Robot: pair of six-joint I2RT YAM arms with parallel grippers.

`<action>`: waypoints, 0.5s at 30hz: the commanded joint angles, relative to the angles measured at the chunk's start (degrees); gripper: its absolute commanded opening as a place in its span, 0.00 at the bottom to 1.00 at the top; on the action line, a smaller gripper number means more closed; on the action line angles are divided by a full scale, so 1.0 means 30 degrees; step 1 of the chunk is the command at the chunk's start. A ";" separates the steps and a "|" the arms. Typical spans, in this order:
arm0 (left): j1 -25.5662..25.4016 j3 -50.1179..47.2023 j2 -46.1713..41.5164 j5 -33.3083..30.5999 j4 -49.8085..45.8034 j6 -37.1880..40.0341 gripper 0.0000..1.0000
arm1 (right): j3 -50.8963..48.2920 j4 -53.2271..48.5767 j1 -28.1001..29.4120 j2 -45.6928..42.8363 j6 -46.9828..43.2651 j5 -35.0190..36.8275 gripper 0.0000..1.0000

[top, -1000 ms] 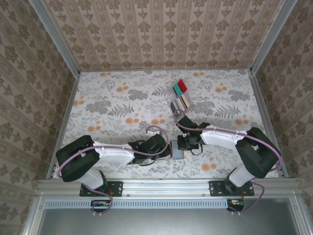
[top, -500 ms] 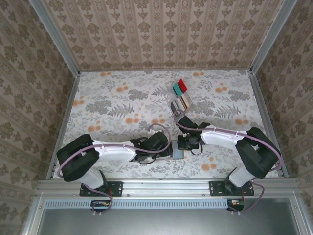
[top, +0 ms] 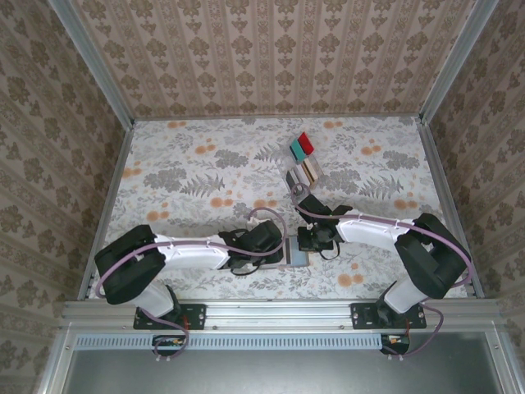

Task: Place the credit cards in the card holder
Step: Insert the credit card into the card slot.

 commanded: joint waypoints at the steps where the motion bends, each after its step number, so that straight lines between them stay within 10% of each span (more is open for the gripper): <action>1: 0.0047 0.0360 0.0474 0.0409 -0.0880 0.0588 0.26 | -0.0467 -0.0229 0.0050 0.1131 0.0199 0.0992 0.12; 15: 0.0064 0.0143 0.0961 0.1176 0.1035 0.0422 0.29 | -0.0682 0.0209 0.0050 0.1025 0.0493 0.0513 0.12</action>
